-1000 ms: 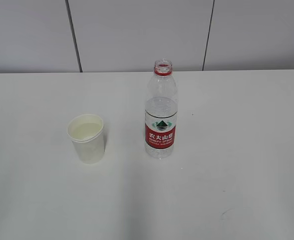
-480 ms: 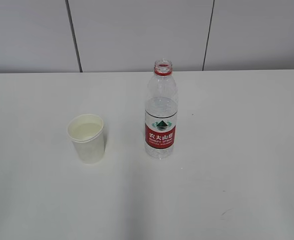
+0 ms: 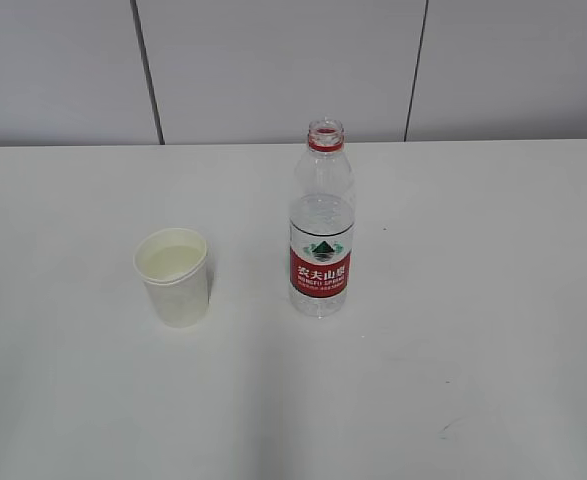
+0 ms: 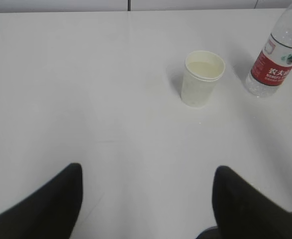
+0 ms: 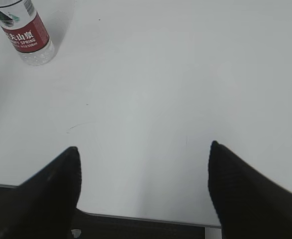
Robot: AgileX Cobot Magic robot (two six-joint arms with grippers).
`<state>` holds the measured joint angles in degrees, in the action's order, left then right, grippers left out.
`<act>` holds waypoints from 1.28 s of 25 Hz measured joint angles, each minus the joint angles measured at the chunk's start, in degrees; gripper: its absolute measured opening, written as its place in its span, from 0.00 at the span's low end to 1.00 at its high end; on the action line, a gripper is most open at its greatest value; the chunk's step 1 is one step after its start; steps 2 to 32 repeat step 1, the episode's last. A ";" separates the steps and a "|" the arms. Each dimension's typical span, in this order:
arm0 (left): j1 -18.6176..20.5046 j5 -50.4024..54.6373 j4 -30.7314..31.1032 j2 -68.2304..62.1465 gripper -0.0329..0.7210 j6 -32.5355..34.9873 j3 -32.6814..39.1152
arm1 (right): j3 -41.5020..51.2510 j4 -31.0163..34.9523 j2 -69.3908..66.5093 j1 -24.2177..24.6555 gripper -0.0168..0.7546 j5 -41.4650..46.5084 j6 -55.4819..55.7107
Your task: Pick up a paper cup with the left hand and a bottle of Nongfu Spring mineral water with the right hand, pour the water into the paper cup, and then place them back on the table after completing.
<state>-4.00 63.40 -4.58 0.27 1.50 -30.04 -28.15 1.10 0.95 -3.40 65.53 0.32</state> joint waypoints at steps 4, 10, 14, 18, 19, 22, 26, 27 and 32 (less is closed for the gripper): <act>0.00 0.00 0.00 0.00 0.71 0.00 0.00 | 0.00 0.00 0.00 0.00 0.78 0.00 0.00; 0.00 0.00 0.00 0.00 0.71 0.00 0.00 | 0.00 0.00 0.00 0.00 0.78 0.00 0.00; 0.00 0.00 0.00 0.00 0.71 0.00 0.00 | 0.00 0.00 0.00 0.00 0.78 0.00 0.00; 0.00 0.00 0.00 0.00 0.71 0.00 0.00 | 0.00 0.00 0.00 0.00 0.78 0.00 0.00; 0.00 0.00 0.00 0.00 0.71 0.00 0.00 | 0.00 0.00 0.00 0.00 0.78 0.00 0.00; 0.00 0.00 0.00 0.00 0.71 0.00 0.00 | 0.00 0.00 0.00 0.00 0.78 0.00 0.00; 0.00 0.00 0.00 0.00 0.71 0.00 0.00 | 0.00 0.00 0.00 0.00 0.78 0.00 0.00; 0.00 0.00 0.00 0.00 0.71 0.00 0.00 | 0.00 0.00 0.00 0.00 0.78 0.00 0.00; 0.00 0.00 0.00 0.00 0.71 0.00 0.00 | 0.00 0.00 0.00 0.00 0.78 0.00 0.00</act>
